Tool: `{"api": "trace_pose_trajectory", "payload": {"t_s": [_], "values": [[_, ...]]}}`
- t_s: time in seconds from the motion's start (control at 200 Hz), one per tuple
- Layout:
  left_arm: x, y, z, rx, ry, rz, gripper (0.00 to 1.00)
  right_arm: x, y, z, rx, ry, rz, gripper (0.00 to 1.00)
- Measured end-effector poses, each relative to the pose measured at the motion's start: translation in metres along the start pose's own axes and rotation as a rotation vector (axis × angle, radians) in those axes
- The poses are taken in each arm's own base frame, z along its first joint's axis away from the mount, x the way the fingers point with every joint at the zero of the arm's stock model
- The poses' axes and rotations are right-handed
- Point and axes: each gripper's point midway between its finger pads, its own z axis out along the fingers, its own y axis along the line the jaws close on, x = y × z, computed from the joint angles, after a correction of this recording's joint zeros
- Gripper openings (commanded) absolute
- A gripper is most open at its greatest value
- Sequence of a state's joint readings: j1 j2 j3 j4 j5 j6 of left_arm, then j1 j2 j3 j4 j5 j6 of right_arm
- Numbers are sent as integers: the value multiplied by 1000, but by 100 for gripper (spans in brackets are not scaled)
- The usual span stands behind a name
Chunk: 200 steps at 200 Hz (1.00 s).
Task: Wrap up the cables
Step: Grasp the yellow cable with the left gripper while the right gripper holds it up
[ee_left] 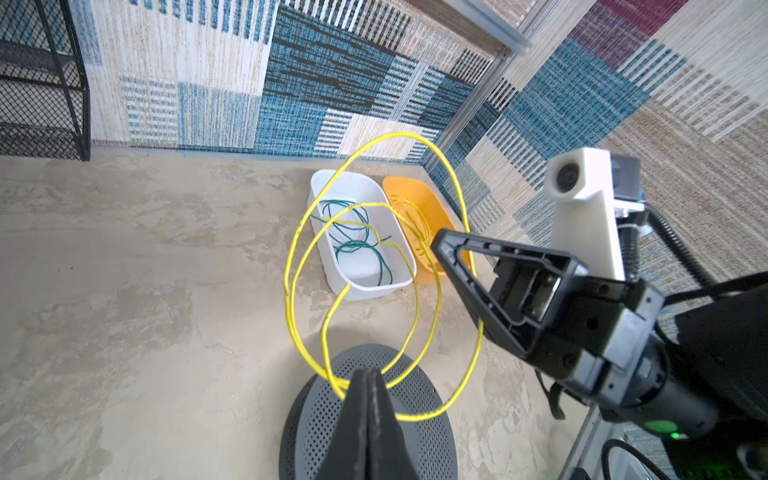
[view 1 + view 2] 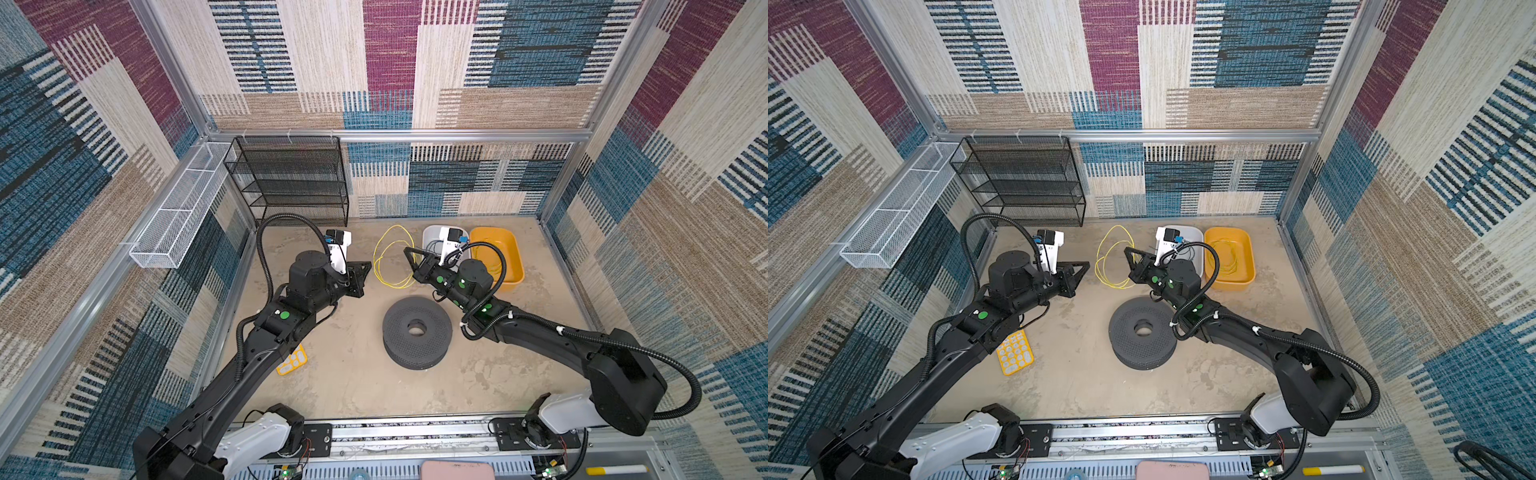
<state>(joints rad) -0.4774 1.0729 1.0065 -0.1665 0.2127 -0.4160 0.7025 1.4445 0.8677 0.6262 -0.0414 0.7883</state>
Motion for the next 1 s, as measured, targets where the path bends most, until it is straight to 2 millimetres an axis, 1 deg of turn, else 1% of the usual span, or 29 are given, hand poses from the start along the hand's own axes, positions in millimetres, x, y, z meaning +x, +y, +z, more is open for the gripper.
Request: {"api": "trace_pose_trajectory", "payload": {"t_s": [0.04,0.055,0.07,0.1,0.175,0.27,0.361,0.466,0.571,0.751,0.811,0.876,0.946,1.002], "values": [[-4,-1,1,-4,4,1,32,1,1,1,-2,0,0,0],[-5,-1,2,-6,8,3,35,1,0,1,2,-3,0,0],[-8,-2,3,-7,10,6,42,2,0,1,3,-1,0,0],[-10,-2,5,-12,20,12,48,2,-1,2,4,-1,0,0],[-14,-1,14,-28,58,22,51,0,0,4,7,-7,-2,0],[-4,5,29,-64,160,39,51,0,0,6,6,-9,-8,0],[7,13,33,-115,233,58,51,1,1,6,6,-6,-12,0],[16,19,34,-161,284,85,47,3,1,7,3,-1,-18,0],[22,23,37,-177,321,109,35,8,1,9,1,15,-18,0],[26,30,45,-227,358,161,28,14,4,10,-7,34,-21,0],[29,34,48,-245,370,168,25,15,5,10,-10,36,-21,0],[31,39,50,-270,382,172,20,17,6,10,-12,38,-22,0],[32,40,53,-277,388,175,14,19,8,10,-16,42,-25,0],[32,41,53,-289,386,181,8,20,9,10,-18,45,-25,0]]}}
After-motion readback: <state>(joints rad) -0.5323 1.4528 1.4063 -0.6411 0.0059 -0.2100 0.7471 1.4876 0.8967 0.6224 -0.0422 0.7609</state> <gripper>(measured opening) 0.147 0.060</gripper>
